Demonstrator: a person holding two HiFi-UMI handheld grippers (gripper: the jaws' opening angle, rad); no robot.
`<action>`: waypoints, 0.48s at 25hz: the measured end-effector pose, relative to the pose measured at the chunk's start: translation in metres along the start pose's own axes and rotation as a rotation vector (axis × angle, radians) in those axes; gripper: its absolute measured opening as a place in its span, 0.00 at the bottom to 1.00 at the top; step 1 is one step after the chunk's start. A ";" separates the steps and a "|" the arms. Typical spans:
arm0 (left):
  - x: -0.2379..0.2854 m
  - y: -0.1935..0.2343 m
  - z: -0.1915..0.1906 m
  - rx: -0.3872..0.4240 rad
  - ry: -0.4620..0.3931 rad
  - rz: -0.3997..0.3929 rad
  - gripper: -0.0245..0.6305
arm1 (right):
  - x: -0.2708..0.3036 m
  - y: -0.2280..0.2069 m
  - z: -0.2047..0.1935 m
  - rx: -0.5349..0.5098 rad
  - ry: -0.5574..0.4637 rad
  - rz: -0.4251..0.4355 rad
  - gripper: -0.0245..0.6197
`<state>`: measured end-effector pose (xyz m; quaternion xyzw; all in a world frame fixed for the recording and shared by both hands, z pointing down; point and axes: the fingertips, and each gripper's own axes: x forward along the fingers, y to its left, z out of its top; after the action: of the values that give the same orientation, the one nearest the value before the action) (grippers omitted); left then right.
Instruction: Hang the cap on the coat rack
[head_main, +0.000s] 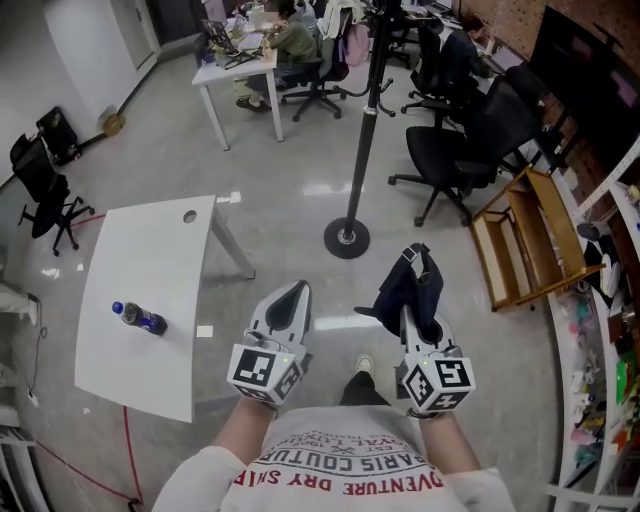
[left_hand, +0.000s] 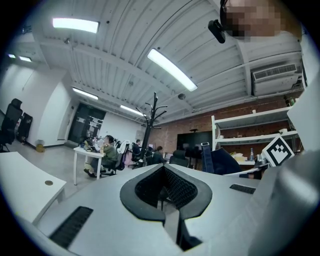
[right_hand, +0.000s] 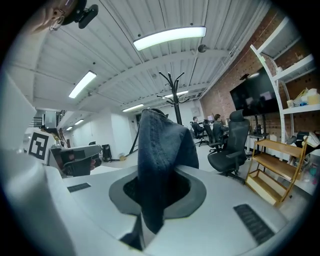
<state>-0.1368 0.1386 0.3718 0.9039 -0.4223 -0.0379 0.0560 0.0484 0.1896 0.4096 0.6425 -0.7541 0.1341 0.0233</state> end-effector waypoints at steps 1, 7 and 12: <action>0.017 0.000 0.002 0.002 -0.002 0.005 0.05 | 0.012 -0.011 0.006 0.003 -0.001 0.011 0.10; 0.120 -0.003 0.004 -0.027 -0.002 0.035 0.05 | 0.076 -0.088 0.034 0.017 0.012 0.057 0.10; 0.176 0.003 -0.004 -0.034 -0.010 0.083 0.05 | 0.115 -0.137 0.045 0.023 0.020 0.081 0.10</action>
<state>-0.0257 0.0015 0.3728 0.8844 -0.4589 -0.0471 0.0709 0.1681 0.0492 0.4139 0.6104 -0.7776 0.1499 0.0181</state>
